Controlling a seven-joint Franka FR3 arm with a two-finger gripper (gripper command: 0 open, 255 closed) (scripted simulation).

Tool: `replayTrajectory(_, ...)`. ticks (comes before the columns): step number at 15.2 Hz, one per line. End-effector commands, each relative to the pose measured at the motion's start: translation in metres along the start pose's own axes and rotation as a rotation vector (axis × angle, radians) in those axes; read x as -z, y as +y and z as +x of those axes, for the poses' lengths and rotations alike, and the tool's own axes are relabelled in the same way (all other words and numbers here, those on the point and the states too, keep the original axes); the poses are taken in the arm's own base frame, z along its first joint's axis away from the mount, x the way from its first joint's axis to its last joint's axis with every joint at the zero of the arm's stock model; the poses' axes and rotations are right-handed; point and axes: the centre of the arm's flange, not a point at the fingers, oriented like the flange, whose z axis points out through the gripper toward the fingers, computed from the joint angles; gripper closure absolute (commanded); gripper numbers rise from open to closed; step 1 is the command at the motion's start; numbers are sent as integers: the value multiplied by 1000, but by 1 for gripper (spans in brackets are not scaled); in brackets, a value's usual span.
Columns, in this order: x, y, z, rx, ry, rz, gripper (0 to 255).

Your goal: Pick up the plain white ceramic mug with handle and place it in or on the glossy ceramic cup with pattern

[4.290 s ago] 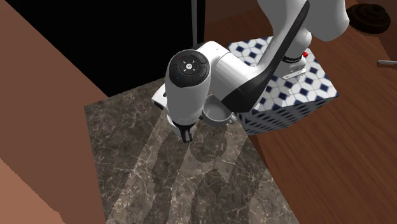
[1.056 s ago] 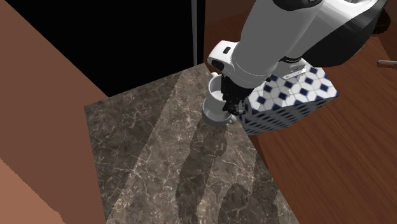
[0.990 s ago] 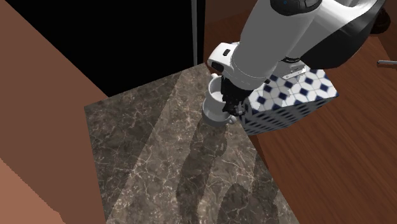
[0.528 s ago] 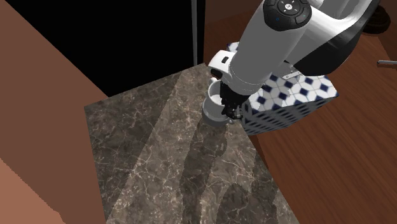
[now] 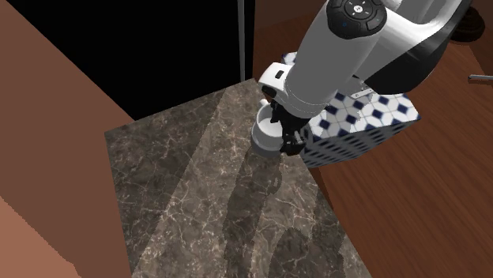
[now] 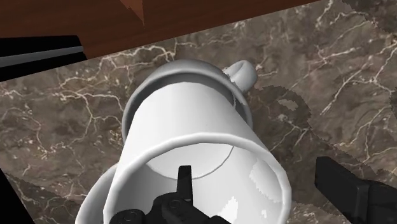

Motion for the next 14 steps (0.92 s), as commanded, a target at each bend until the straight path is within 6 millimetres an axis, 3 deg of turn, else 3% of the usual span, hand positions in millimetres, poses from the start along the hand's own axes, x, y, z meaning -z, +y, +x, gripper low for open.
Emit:
replayTrajectory(1, 0, 0, 0, 0, 0, 0, 0)
replayTrajectory(2, 0, 0, 0, 0, 0, 0, 0)
replayTrajectory(6, 50, 0, 0, 0, 0, 0, 0)
replayTrajectory(14, 50, 0, 0, 0, 0, 0, 0)
